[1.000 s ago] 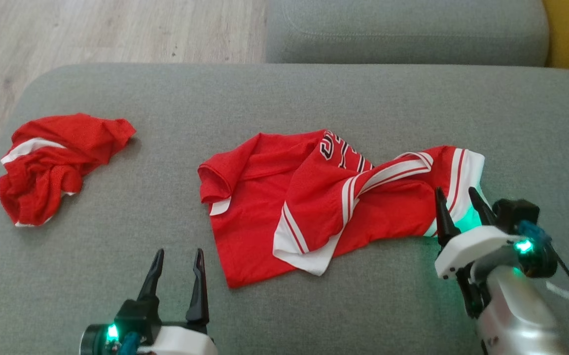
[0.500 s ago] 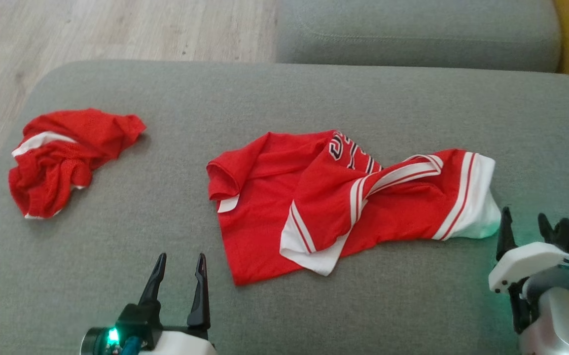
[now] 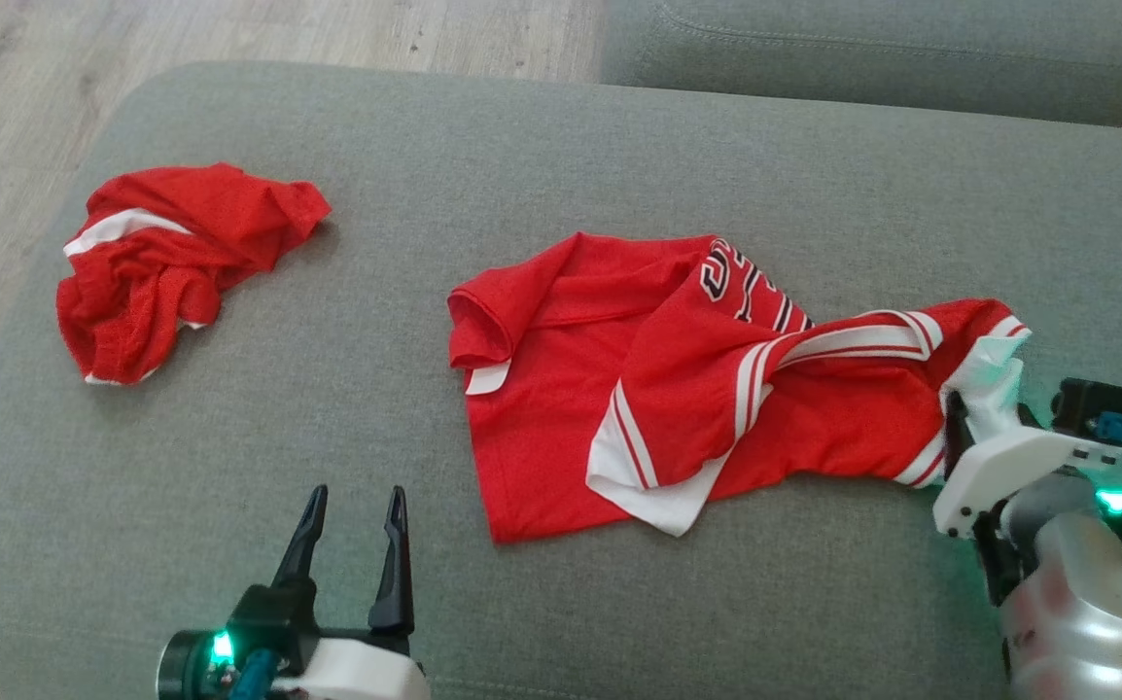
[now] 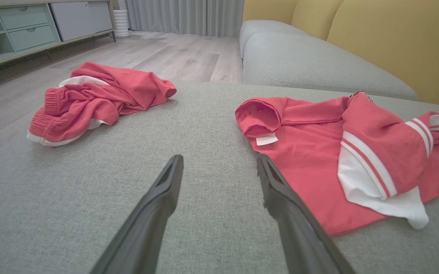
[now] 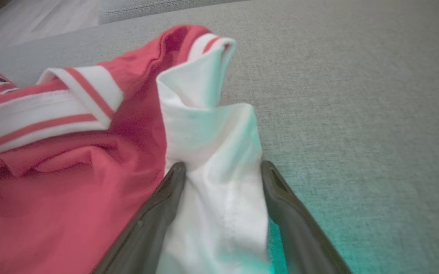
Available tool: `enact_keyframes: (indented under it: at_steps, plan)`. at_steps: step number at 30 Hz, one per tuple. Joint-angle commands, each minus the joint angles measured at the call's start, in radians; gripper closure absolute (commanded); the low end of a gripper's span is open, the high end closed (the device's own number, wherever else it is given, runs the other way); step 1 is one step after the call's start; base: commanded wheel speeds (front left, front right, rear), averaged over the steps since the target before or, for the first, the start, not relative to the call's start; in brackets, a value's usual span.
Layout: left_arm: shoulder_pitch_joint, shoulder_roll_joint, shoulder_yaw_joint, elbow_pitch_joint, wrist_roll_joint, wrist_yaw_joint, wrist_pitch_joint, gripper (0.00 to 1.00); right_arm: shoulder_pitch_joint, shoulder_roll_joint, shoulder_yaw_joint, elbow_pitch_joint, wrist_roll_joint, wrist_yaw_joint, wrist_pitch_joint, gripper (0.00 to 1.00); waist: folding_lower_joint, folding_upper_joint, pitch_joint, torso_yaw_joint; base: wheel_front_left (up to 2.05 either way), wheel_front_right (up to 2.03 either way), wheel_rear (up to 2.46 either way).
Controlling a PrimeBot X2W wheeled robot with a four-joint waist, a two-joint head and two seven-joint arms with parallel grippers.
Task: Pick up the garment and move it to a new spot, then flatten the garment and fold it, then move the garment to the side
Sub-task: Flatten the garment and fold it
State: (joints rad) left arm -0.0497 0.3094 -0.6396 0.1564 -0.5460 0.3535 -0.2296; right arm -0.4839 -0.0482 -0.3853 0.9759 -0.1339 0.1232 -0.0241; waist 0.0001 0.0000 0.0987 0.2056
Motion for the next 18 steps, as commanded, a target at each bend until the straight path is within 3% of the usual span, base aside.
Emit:
enact_keyframes:
  at_steps: [1,5,6,7,8,9,14,16,18]
  plan:
    - [-0.051,0.016,0.039,-0.027,0.0,0.008,-0.007,0.0,-0.042,-0.002,-0.007,-0.006,-0.024,0.008,-0.002,0.0,-0.0001,0.0,0.004,0.005,0.0,0.0,0.0]
    - [-0.057,0.017,0.042,-0.026,-0.001,0.007,-0.01,0.0,-0.061,-0.002,-0.07,0.027,-0.078,0.008,0.006,0.0,-0.0001,0.0,0.01,0.008,0.0,0.0,0.0]
    - [-0.057,0.016,0.042,-0.025,-0.001,0.008,-0.01,0.0,-0.068,-0.002,-0.075,0.038,-0.084,0.008,0.003,0.18,-0.0001,0.0,0.012,0.008,0.0,0.0,0.0]
    - [-0.058,0.016,0.043,-0.024,-0.001,0.009,-0.011,0.0,-0.076,-0.002,-0.077,0.048,-0.087,0.008,-0.005,0.51,-0.0001,0.0,0.013,0.006,0.0,0.0,0.0]
    - [-0.058,0.015,0.044,-0.024,-0.001,0.011,-0.011,0.0,-0.083,-0.002,-0.08,0.054,-0.09,0.008,-0.017,0.69,-0.0001,0.0,0.013,0.004,0.0,0.0,0.0]
    - [-0.057,0.015,0.045,-0.023,-0.002,0.012,-0.012,0.0,-0.089,-0.002,-0.084,0.058,-0.095,0.008,-0.03,0.77,-0.0001,0.0,0.013,0.001,0.0,0.0,0.0]
    - [-0.05,0.014,0.048,-0.021,-0.006,0.013,-0.015,0.0,-0.1,-0.002,-0.119,0.056,-0.104,0.008,-0.104,0.87,-0.0001,0.0,0.002,-0.022,0.0,0.0,0.0]
    - [-0.046,0.013,0.048,-0.02,-0.008,0.014,-0.016,0.0,-0.095,-0.002,-0.133,0.053,-0.103,0.008,-0.134,1.0,-0.0001,0.0,-0.005,-0.033,0.0,0.0,0.0]
    - [-0.041,0.013,0.048,-0.019,-0.01,0.014,-0.017,0.0,-0.082,-0.002,-0.149,0.053,-0.101,0.008,-0.155,1.0,-0.0001,0.0,-0.012,-0.044,0.0,0.0,0.0]
